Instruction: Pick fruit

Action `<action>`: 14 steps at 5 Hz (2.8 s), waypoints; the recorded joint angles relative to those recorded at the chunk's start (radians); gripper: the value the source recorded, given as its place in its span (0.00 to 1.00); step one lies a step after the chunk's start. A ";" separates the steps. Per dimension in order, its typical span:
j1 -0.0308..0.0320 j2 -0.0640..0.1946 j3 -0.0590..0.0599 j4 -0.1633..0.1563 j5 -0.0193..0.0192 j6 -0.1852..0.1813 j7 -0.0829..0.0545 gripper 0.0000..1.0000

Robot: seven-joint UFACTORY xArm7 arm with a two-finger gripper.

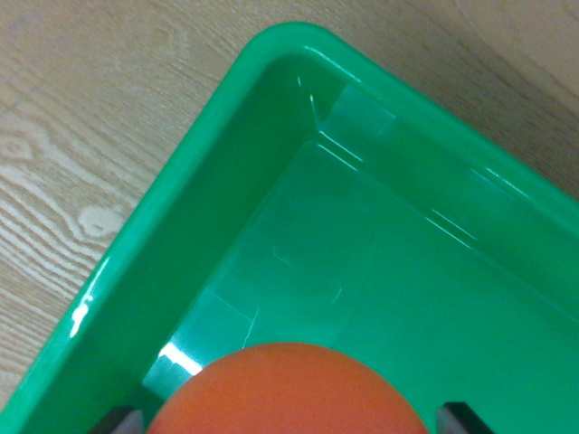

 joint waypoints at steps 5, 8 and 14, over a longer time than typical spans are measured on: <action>-0.0009 -0.030 0.001 0.057 0.0028 0.087 -0.001 1.00; -0.0018 -0.056 0.001 0.107 0.0054 0.164 -0.003 1.00; -0.0028 -0.088 0.001 0.168 0.0084 0.257 -0.004 1.00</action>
